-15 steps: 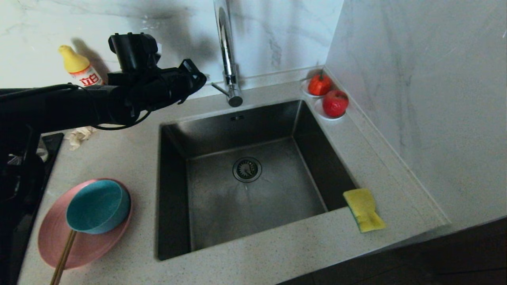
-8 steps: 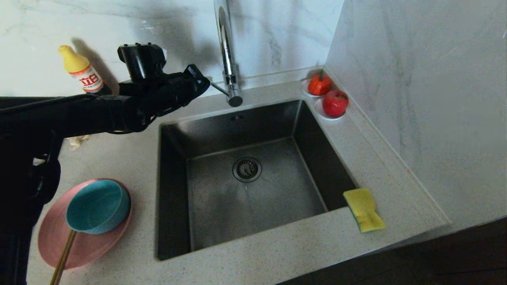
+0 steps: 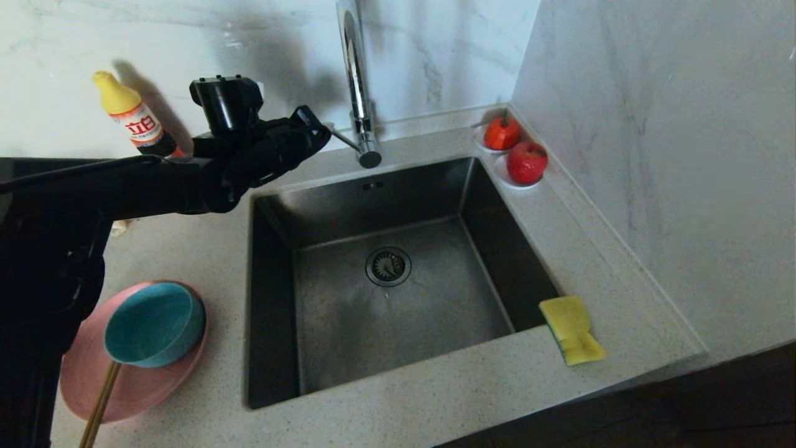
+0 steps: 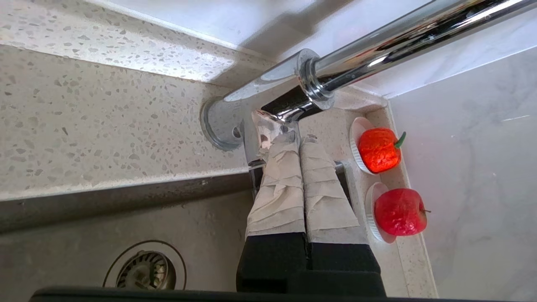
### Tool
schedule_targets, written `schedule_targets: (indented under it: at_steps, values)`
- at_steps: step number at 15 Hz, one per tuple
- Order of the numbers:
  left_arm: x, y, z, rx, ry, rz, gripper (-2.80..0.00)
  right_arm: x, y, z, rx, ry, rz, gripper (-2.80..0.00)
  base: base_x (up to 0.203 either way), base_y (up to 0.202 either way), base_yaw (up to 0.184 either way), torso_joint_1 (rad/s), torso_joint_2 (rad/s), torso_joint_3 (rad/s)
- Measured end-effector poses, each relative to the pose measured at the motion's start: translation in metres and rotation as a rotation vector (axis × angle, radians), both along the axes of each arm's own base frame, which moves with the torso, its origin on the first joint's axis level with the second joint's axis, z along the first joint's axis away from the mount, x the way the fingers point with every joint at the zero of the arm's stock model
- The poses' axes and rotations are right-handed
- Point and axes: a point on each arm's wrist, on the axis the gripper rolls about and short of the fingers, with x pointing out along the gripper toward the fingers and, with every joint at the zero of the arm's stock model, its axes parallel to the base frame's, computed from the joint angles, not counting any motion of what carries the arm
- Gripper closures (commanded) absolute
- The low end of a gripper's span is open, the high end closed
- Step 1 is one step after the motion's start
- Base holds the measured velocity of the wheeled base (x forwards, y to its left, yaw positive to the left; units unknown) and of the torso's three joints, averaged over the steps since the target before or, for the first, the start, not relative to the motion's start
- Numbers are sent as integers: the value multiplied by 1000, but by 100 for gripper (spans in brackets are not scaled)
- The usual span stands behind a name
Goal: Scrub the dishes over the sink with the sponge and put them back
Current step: Turn on the faucet
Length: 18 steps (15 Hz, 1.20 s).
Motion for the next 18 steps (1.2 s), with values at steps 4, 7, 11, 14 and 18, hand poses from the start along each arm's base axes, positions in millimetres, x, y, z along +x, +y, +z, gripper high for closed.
schedule_targets:
  at_steps: [4, 7, 11, 14, 18]
  values:
    - [1, -1, -2, -2, -6, -13, 0, 0, 0, 0, 0, 1, 0, 0, 0, 0, 0, 0, 0, 0]
    - [2, -1, -3, -2, -3, -15, 0, 0, 0, 0, 0, -1, 0, 0, 0, 0, 0, 0, 0, 0]
    - [3, -2, -4, -1, -14, -35, 0, 0, 0, 0, 0, 1, 0, 0, 0, 0, 0, 0, 0, 0]
    - [5, -3, -5, -7, -38, -36, 0, 0, 0, 0, 0, 0, 0, 0, 0, 0, 0, 0, 0, 0]
    - [5, -3, -4, -9, -49, -45, 0, 0, 0, 0, 0, 0, 0, 0, 0, 0, 0, 0, 0, 0]
